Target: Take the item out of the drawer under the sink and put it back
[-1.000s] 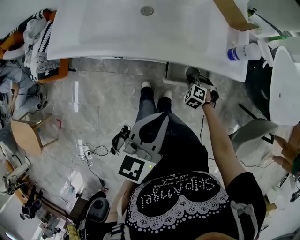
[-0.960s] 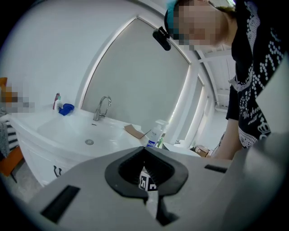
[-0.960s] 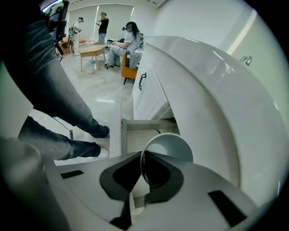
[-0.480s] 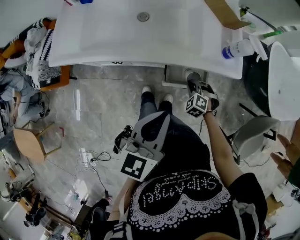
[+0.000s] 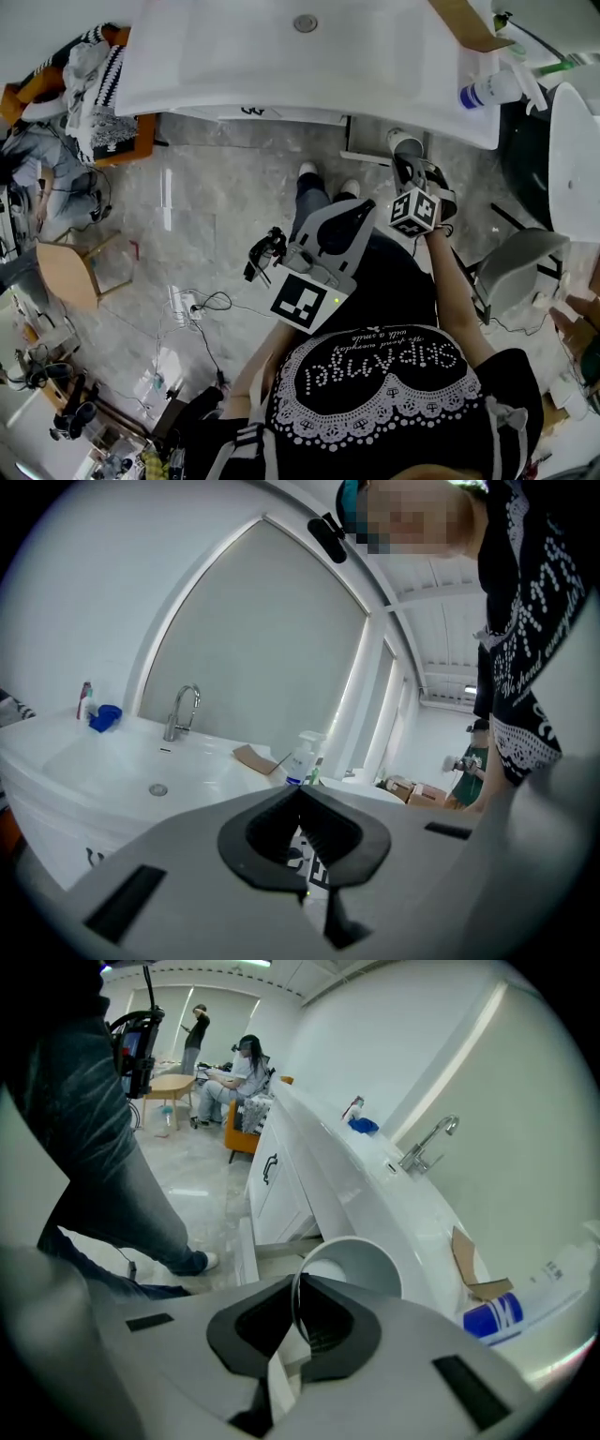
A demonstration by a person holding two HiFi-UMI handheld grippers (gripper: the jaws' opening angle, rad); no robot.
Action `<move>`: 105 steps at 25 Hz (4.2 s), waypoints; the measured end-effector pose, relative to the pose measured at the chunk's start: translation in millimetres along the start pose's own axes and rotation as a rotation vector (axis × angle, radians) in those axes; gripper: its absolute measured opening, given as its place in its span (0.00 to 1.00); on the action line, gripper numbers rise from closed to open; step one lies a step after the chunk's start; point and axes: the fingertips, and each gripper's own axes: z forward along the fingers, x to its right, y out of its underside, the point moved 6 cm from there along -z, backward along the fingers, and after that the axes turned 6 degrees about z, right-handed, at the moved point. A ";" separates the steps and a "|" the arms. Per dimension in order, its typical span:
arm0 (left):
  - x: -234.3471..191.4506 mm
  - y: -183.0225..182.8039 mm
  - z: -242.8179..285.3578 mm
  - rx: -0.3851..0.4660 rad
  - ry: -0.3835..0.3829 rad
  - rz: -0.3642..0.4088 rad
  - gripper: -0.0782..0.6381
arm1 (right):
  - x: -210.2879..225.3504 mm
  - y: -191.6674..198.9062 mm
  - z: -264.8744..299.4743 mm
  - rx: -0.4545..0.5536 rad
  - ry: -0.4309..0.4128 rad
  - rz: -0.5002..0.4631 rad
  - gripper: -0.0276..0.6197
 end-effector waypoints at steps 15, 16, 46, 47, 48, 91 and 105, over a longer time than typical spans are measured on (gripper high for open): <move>23.7 -16.6 26.1 0.061 0.131 0.136 0.11 | 25.4 -7.6 -76.4 0.120 0.108 0.221 0.08; 26.1 -18.2 27.5 0.070 0.149 0.140 0.11 | 26.4 -7.6 -80.9 0.133 0.116 0.229 0.08; -70.4 -78.2 5.9 0.209 0.095 0.162 0.11 | 74.7 -66.0 -202.6 0.415 0.233 0.374 0.08; -69.5 -78.2 5.8 0.209 0.099 0.161 0.11 | 74.1 -65.8 -205.4 0.419 0.232 0.380 0.08; -68.8 -78.4 5.6 0.209 0.102 0.163 0.11 | 73.1 -65.7 -208.4 0.423 0.230 0.385 0.08; -48.6 -60.6 -1.1 0.183 0.109 0.141 0.11 | 57.4 -75.4 -239.5 0.463 0.138 0.488 0.08; -55.1 -58.9 -4.0 0.197 0.119 0.131 0.11 | 79.2 -91.9 -244.9 0.605 0.145 0.558 0.08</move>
